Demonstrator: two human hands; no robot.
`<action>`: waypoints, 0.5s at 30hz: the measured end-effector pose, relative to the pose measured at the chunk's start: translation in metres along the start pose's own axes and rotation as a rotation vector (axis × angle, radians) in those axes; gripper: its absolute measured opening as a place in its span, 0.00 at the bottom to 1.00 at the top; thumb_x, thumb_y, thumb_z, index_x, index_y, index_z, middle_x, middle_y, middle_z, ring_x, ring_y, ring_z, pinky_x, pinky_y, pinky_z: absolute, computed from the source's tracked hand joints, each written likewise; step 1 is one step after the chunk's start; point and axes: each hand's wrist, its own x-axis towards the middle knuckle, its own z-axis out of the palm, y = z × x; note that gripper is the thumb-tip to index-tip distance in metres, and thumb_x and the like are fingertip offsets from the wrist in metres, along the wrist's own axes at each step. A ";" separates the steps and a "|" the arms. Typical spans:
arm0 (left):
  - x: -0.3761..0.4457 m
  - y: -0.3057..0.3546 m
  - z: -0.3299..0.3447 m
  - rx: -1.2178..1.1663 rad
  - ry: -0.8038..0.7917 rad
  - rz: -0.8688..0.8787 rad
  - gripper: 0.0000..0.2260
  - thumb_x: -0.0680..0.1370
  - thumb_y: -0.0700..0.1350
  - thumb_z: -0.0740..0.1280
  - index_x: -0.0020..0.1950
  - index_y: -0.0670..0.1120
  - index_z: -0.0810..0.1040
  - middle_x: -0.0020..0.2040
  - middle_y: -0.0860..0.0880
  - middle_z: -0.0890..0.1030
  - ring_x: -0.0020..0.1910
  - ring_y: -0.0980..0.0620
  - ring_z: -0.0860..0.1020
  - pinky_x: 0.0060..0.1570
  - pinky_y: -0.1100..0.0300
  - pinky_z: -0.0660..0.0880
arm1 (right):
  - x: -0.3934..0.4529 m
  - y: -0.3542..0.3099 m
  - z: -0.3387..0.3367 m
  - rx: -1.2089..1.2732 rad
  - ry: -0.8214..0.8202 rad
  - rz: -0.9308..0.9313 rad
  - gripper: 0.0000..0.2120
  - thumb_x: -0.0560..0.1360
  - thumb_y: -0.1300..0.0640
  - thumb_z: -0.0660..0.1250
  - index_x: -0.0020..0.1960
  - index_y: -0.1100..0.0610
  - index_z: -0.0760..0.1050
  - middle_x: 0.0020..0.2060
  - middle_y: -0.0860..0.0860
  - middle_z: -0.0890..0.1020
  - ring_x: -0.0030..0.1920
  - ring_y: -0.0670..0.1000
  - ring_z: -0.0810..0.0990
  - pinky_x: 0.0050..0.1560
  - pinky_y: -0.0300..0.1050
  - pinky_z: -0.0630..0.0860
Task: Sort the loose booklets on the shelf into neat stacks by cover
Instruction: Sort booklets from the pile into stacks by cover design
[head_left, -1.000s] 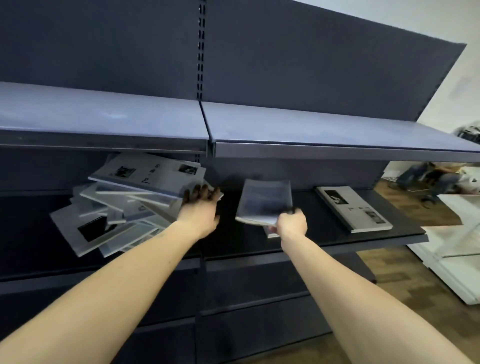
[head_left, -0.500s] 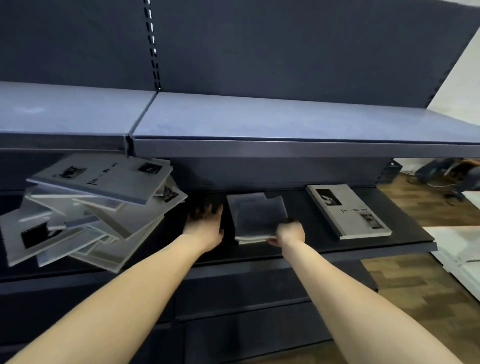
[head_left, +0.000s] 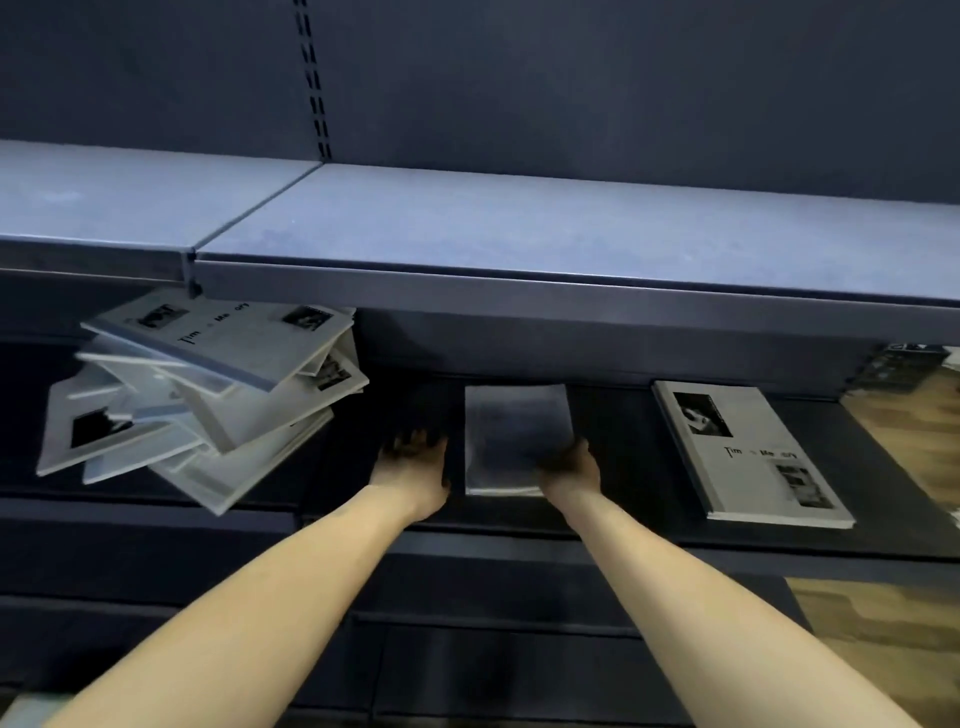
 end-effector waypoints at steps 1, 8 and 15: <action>0.001 0.001 0.001 0.001 -0.002 -0.006 0.29 0.81 0.53 0.60 0.80 0.50 0.53 0.78 0.44 0.56 0.76 0.40 0.57 0.72 0.49 0.60 | 0.001 -0.001 0.001 -0.045 0.024 -0.017 0.33 0.76 0.49 0.69 0.75 0.58 0.60 0.69 0.59 0.72 0.66 0.60 0.74 0.65 0.53 0.73; 0.005 -0.001 -0.003 0.028 -0.002 -0.040 0.28 0.81 0.53 0.60 0.79 0.51 0.55 0.78 0.45 0.57 0.76 0.41 0.58 0.72 0.49 0.59 | 0.005 -0.001 0.013 -0.180 0.046 0.004 0.32 0.75 0.45 0.68 0.74 0.52 0.62 0.69 0.57 0.71 0.66 0.61 0.71 0.64 0.59 0.72; 0.009 -0.012 -0.010 0.058 0.062 -0.030 0.26 0.81 0.53 0.59 0.78 0.50 0.57 0.77 0.44 0.58 0.76 0.41 0.57 0.74 0.47 0.58 | 0.000 -0.010 0.014 -0.249 0.092 -0.007 0.26 0.79 0.49 0.64 0.74 0.54 0.63 0.73 0.59 0.63 0.72 0.62 0.63 0.71 0.57 0.64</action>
